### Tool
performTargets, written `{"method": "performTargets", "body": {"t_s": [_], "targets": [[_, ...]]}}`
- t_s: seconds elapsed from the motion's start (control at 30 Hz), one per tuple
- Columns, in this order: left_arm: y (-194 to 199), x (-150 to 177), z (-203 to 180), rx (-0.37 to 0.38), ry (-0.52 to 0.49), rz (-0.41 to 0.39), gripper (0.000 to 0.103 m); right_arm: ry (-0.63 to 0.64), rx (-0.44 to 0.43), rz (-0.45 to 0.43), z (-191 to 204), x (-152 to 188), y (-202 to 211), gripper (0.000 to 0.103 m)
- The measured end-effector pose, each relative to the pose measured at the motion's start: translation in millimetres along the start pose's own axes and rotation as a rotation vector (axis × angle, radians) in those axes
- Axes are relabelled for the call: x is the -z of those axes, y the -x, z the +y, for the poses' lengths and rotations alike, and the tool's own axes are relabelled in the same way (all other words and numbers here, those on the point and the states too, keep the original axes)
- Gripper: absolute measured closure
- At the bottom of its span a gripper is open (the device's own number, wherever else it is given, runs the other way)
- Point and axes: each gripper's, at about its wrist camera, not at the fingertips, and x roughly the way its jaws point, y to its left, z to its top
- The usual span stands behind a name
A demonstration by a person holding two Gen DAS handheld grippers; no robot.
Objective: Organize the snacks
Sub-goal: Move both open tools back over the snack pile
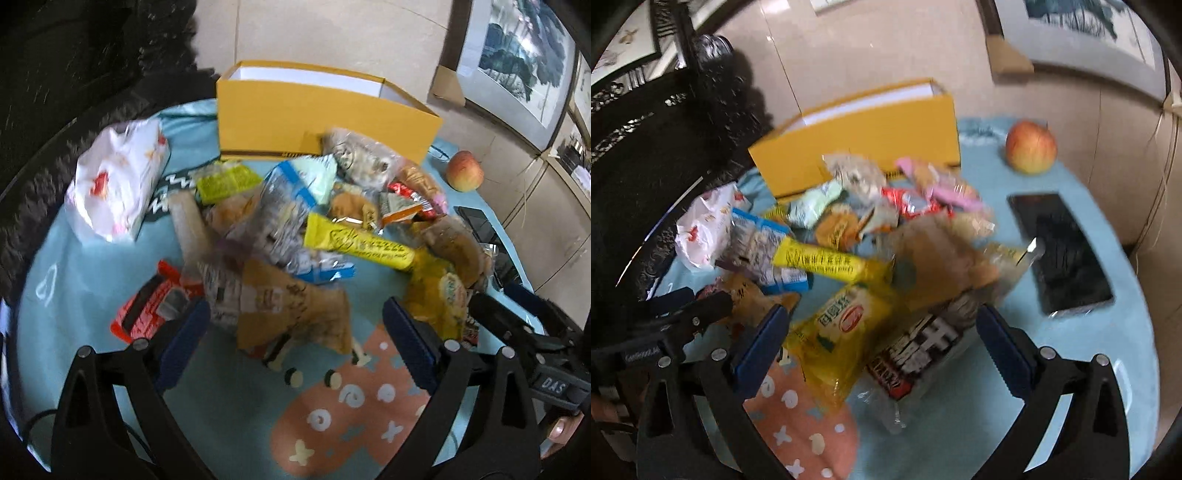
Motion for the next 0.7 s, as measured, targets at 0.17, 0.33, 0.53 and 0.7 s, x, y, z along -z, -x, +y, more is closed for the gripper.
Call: {"method": "performTargets", "body": {"t_s": [0.17,0.33,0.53,0.7], "targets": [[0,9,18,-0.024,0.029,-0.018,0.007,0.051,0.063,0.056,20,0,-22,0.001],[-1,14,30,-0.050,0.050,-0.021,0.007,0.177,0.095,0.091,48,9,-44,0.041],[-1,17,36,-0.057,0.061,-0.017,0.007,0.192,0.017,0.126,47,12,-42,0.066],[4,13,22,-0.037,0.027,-0.038,0.007,0.104,-0.039,0.083,17,2,-17,0.066]]}}
